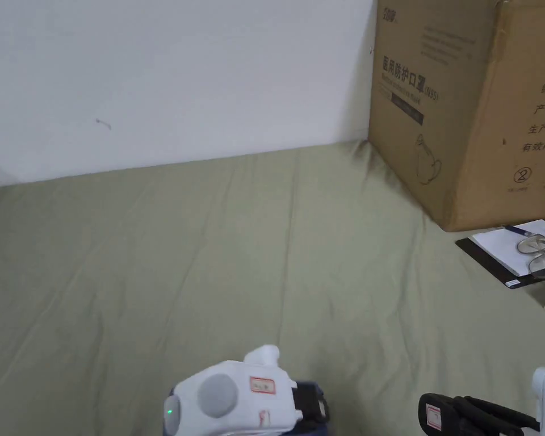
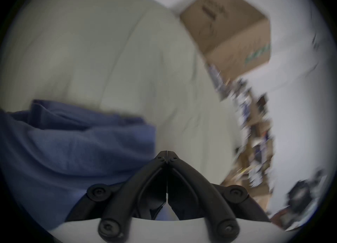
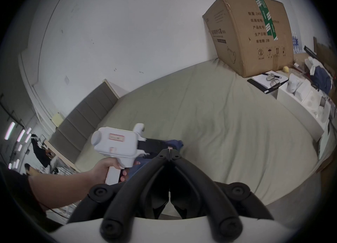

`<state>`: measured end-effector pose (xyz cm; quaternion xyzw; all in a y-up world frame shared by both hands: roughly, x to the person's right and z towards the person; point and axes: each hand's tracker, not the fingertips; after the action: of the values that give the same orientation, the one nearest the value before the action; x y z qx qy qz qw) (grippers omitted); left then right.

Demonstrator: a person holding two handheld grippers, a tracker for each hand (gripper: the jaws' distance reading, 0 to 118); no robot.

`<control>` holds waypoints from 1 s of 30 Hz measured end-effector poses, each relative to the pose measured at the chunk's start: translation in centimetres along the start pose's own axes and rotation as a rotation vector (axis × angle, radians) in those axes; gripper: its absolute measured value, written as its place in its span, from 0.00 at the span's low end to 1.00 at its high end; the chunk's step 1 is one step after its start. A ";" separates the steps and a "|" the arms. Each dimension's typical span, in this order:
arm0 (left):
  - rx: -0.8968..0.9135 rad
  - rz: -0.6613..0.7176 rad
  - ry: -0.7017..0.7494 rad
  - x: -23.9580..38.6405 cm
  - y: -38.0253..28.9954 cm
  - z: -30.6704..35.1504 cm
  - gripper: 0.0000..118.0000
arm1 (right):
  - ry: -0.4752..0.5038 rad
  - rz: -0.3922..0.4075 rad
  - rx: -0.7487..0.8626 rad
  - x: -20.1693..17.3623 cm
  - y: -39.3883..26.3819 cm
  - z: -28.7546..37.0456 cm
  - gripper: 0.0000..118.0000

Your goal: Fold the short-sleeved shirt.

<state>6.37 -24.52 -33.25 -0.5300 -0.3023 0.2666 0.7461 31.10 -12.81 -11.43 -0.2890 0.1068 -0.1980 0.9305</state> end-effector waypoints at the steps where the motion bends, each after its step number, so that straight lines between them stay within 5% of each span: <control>1: 0.086 0.021 -0.068 0.3 0.1 2.3 0.00 | 0.019 -0.016 0.008 -0.1 0.3 0.0 0.00; 4: 0.327 -0.104 -0.108 1.6 -0.2 10.3 0.00 | 0.041 -0.022 0.049 -1.0 1.2 0.3 0.00; 9: 0.759 -0.364 0.180 4.4 -4.6 23.0 0.00 | 0.048 0.130 0.254 -4.0 2.5 1.9 0.00; 13: 1.005 -0.533 0.546 5.3 -10.1 26.5 0.00 | -0.049 0.316 0.606 -6.8 1.0 3.3 0.00; 16: 1.223 -0.587 0.648 4.2 -13.5 26.9 0.00 | -0.193 0.387 0.721 -7.6 0.2 1.8 0.00; 20: 1.219 -0.627 0.674 1.8 -13.7 26.0 0.00 | -0.147 0.314 0.580 -6.3 0.1 -0.8 0.00; 23: 1.150 -0.525 0.696 0.7 -13.2 25.8 0.00 | -0.290 0.326 0.560 -5.9 -0.9 -1.9 0.00; 26: 1.166 -0.469 0.663 0.6 -13.7 26.3 0.00 | -0.276 0.282 0.580 -5.7 -1.7 -1.1 0.00; 30: 1.164 -0.477 0.680 0.6 -13.6 26.2 0.00 | -0.302 0.376 0.581 -5.8 -1.7 -0.9 0.00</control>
<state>-11.42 -11.63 -13.49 -0.0192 0.0305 0.0342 0.9988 25.10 -11.99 -10.67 -0.0145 -0.0408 -0.0009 0.9991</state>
